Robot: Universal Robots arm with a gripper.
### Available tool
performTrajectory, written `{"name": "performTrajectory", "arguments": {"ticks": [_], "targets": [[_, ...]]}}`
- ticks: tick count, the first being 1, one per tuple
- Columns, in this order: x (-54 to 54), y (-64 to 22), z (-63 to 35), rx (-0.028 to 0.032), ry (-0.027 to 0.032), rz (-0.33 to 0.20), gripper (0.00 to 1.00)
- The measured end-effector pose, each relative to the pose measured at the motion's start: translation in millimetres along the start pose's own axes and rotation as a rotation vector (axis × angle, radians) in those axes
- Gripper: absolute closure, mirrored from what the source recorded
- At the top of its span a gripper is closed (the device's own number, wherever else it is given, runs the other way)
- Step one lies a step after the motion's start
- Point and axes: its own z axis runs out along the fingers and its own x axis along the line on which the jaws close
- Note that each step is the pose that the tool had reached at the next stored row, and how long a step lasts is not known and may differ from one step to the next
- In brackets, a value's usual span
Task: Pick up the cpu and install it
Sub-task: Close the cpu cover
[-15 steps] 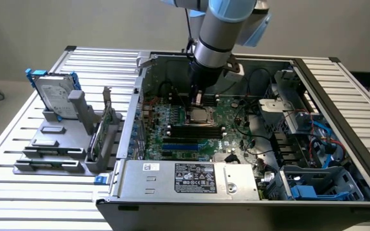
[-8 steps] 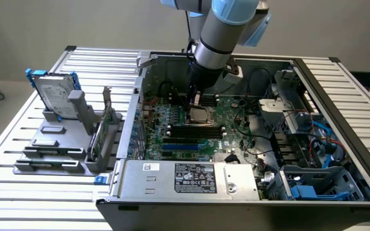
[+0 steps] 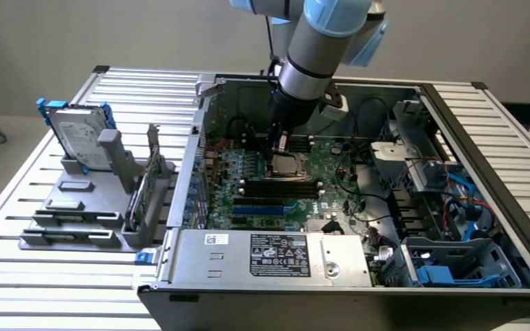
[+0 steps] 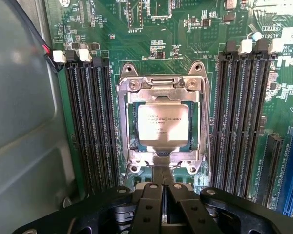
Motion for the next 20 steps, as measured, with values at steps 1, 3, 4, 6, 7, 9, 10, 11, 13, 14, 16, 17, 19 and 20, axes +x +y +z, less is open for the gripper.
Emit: {"name": "performTrajectory", "arguments": {"ticks": [1,3,4,6,7,9,10,11,13,14,16,17,19,20], "targets": [[0.0,0.2,0.0,-0.0001,0.0001,0.000,0.89],[0.0,0.2,0.1,-0.0001,0.0002,0.001,0.89],[0.0,0.4,0.2,-0.0001,0.0002,0.002,0.89],[0.0,1.3,0.2,0.0000,0.0001,0.002,0.89],[0.0,1.7,0.3,-0.0001,0.0003,0.002,0.89],[0.0,2.3,1.4,-0.0002,0.0005,0.002,0.89],[-0.1,2.6,2.9,-0.0002,0.0004,0.002,0.89],[-0.3,3.0,4.5,-0.0002,0.0005,0.002,0.89],[-0.6,3.7,7.7,-0.0002,0.0006,0.003,0.89],[-0.6,4.0,9.0,-0.0003,0.0009,0.004,0.89],[-0.8,4.4,10.4,-0.0005,0.0013,0.006,0.89],[-0.8,4.5,11.1,-0.0006,0.0016,0.007,0.89],[-0.9,4.8,12.3,-0.0007,0.0020,0.009,0.89],[-1.0,4.9,12.8,-0.0007,0.0022,0.011,0.89]]}}
